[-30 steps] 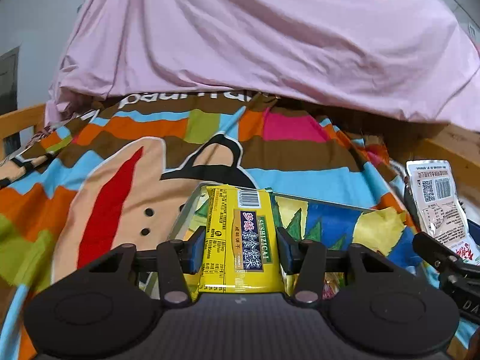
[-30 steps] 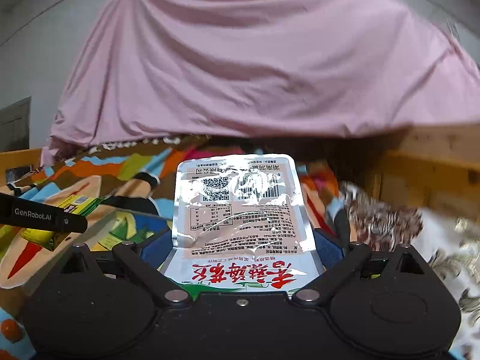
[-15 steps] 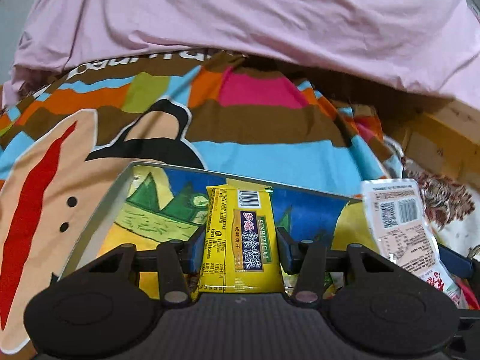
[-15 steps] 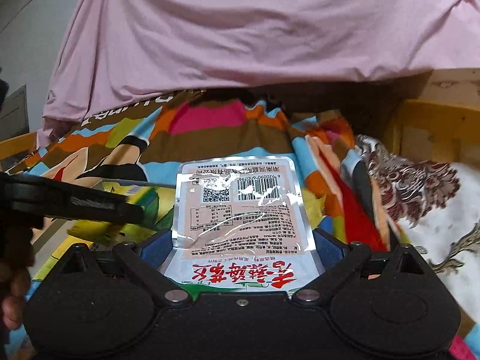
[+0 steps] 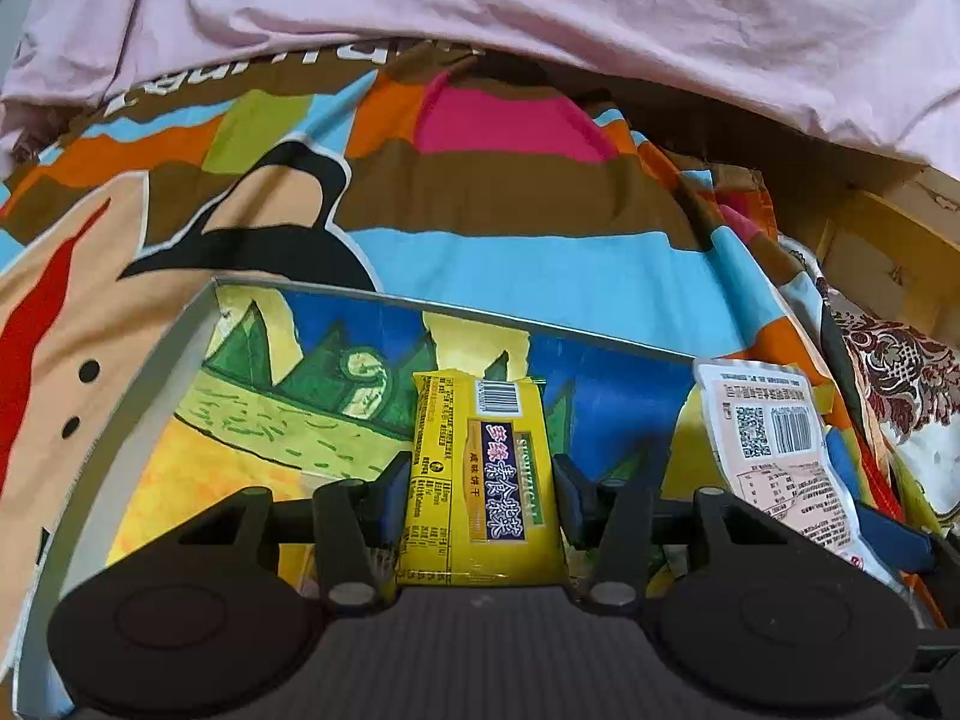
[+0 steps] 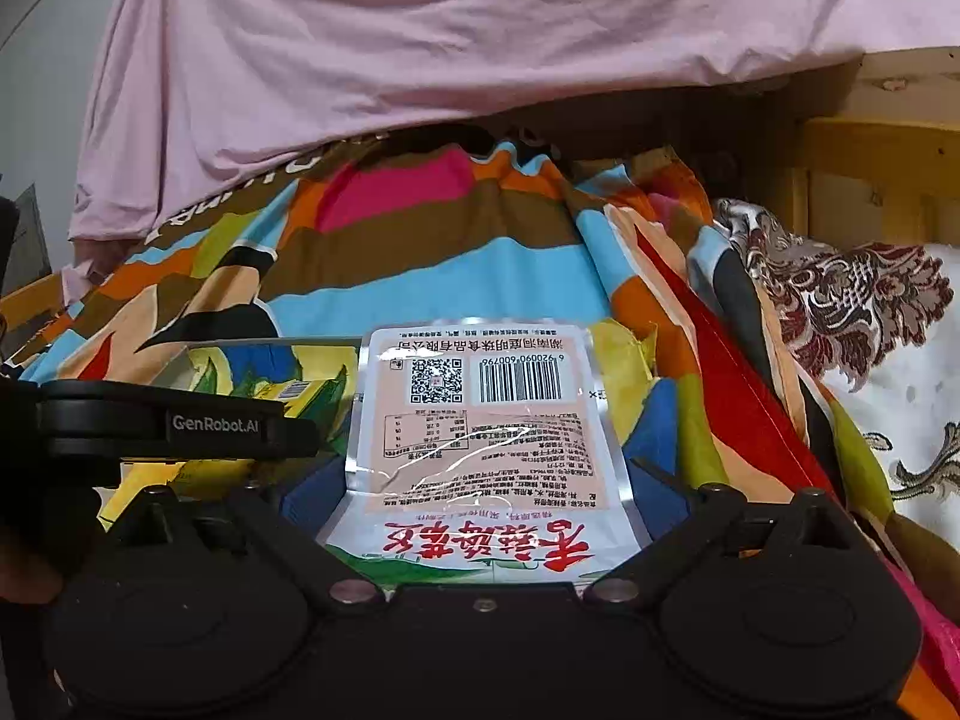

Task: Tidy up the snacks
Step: 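Lower the white pouch and yellow candy bar into the tray and open both tools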

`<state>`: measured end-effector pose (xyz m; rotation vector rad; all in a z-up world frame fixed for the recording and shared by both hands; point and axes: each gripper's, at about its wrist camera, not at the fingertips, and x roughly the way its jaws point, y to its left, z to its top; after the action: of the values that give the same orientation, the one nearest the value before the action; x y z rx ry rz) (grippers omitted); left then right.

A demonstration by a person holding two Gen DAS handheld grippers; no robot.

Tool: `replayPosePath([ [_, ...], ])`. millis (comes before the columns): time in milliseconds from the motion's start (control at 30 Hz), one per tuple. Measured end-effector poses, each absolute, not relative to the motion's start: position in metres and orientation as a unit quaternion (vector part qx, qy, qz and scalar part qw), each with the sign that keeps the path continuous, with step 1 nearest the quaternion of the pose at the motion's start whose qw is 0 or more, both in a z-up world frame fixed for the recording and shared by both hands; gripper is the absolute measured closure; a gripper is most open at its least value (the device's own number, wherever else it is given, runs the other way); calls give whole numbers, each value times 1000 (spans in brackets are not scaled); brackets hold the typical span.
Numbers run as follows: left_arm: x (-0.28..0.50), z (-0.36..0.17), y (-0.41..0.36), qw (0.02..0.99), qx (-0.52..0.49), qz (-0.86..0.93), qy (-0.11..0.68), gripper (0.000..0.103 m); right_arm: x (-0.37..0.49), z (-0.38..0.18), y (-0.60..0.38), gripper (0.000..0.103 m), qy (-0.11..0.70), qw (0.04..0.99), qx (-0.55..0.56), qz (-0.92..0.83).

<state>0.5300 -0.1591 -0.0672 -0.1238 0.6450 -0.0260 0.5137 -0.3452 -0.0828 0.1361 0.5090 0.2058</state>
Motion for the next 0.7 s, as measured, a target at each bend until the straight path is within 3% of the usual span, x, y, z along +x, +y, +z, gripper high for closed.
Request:
replayPosePath([
  [400,531,-70,-151,945,-86,-26,314,48,515,-85,-342,1,258,959,58,101],
  [567,528,-69,-146,947,-104,-35,301,29,515,-85,-341,1,258,959,55,100],
  [700,524,-67,-142,948,-119,-37,294,25,514,-83,-341,1,255,960,54,99],
])
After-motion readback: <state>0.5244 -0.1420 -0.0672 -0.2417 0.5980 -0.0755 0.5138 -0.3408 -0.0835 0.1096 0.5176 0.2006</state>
